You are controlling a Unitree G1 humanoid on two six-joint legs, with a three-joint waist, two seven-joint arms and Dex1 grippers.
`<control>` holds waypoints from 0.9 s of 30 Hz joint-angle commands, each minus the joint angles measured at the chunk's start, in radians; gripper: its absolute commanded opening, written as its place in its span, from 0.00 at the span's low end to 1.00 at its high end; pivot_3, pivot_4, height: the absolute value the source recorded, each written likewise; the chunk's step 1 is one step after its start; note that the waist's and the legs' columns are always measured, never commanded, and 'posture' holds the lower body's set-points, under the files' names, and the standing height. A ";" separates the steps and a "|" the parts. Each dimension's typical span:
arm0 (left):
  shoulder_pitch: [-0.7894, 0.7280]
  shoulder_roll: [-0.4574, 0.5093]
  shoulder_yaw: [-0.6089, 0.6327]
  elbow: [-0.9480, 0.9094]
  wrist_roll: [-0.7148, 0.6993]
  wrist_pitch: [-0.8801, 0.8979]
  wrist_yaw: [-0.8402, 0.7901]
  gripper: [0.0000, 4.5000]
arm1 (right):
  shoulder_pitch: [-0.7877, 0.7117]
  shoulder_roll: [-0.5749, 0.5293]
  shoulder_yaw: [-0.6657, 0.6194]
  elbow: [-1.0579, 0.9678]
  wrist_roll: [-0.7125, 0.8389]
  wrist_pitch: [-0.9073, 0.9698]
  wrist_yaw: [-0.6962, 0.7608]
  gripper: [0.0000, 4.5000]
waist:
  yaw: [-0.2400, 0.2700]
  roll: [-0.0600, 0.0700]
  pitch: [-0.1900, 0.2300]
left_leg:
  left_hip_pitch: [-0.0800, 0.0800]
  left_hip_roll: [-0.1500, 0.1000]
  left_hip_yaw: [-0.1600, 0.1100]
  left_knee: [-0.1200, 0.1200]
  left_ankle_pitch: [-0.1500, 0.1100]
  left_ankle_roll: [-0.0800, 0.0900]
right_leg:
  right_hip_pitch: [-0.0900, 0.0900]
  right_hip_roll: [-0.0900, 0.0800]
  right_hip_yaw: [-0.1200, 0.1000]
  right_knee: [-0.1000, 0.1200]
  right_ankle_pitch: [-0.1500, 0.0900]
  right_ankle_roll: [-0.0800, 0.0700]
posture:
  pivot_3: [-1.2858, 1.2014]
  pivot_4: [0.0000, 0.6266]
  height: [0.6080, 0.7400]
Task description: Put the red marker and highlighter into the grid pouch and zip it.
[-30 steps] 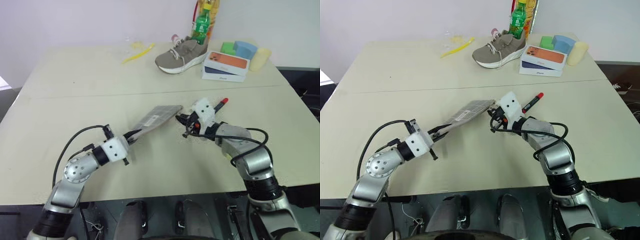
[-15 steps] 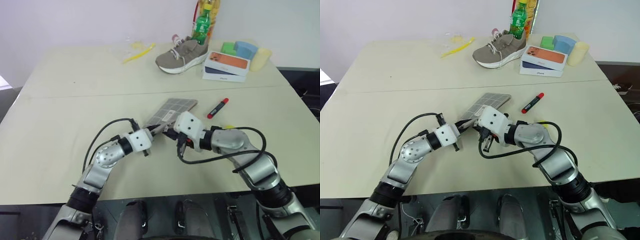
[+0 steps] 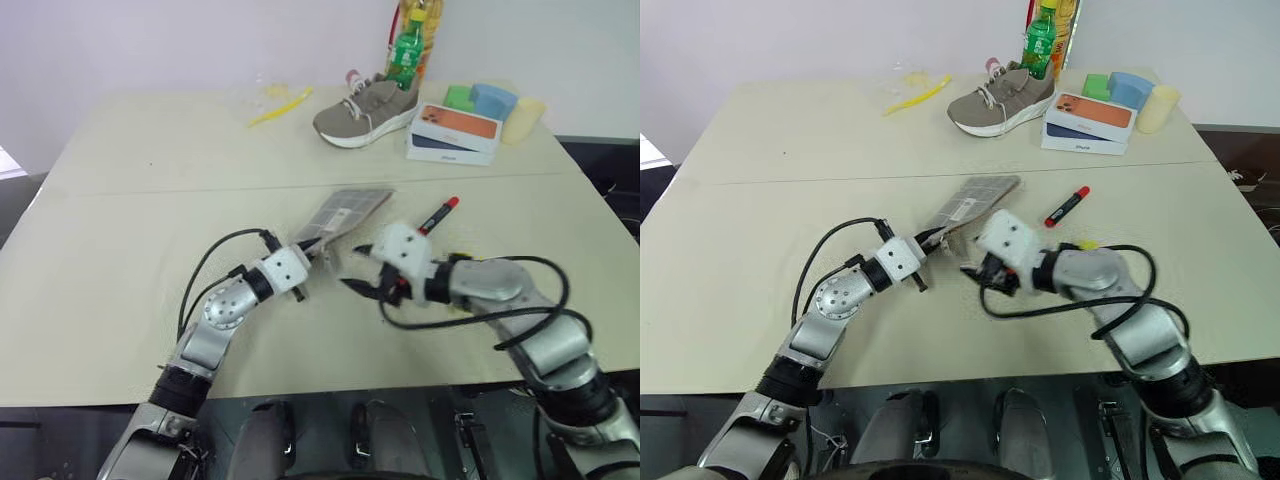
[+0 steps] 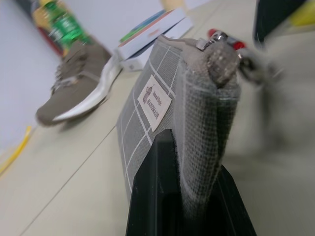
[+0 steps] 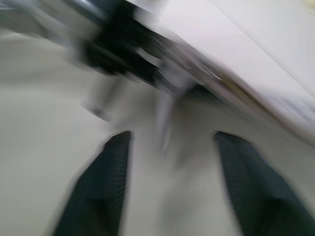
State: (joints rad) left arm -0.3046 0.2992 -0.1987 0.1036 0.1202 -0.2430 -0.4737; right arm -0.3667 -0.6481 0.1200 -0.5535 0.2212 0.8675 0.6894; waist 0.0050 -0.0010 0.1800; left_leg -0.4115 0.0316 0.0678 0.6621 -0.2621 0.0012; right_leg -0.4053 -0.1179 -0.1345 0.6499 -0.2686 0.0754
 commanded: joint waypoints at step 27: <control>0.050 -0.019 0.036 -0.071 -0.080 0.052 0.004 0.00 | -0.453 0.508 -0.547 0.814 -0.130 0.141 -0.892 0.82 | -0.004 0.001 0.000 | 0.000 0.000 0.008 -0.001 0.000 0.000 | -0.002 0.000 0.003 0.002 0.000 0.000 | 0.52 0.24 1.00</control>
State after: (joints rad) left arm -0.2635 0.2788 -0.1739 0.0659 0.0440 -0.1856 -0.4779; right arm -0.7994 -0.1401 -0.4095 0.2507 0.0774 1.0164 -0.1875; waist 0.0013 0.0000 0.1796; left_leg -0.4116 0.0316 0.0754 0.6612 -0.2620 0.0012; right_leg -0.4077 -0.1177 -0.1313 0.6518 -0.2685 0.0754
